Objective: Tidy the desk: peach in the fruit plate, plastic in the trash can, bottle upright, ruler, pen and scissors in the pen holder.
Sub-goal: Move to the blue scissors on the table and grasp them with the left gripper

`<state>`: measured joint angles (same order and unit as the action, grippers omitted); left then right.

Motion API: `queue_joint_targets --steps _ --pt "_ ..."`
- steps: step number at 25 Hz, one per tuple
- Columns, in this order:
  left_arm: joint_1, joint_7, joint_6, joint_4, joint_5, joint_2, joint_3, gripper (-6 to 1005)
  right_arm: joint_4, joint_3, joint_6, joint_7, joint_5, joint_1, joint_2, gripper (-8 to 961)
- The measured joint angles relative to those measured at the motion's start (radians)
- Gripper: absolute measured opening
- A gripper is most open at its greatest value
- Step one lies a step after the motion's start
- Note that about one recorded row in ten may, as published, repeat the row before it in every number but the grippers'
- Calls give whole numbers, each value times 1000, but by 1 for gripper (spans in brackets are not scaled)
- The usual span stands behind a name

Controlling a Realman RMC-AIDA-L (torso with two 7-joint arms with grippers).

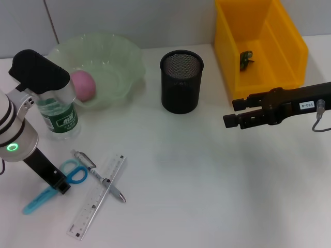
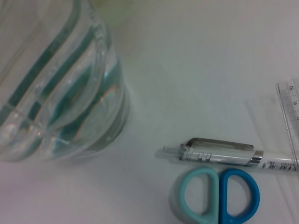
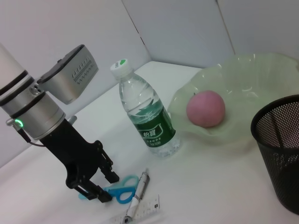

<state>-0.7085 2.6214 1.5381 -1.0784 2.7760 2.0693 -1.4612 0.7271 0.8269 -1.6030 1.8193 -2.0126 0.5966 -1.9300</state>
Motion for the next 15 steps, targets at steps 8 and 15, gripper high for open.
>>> queue_joint_targets --steps 8,15 --pt "-12 -10 -2 23 1 0 -4 419 0 -1 -1 0 0 1 -1 825" --pt "-12 -12 -9 23 1 1 -5 378 0 -4 -3 0 0 2 -1 825"
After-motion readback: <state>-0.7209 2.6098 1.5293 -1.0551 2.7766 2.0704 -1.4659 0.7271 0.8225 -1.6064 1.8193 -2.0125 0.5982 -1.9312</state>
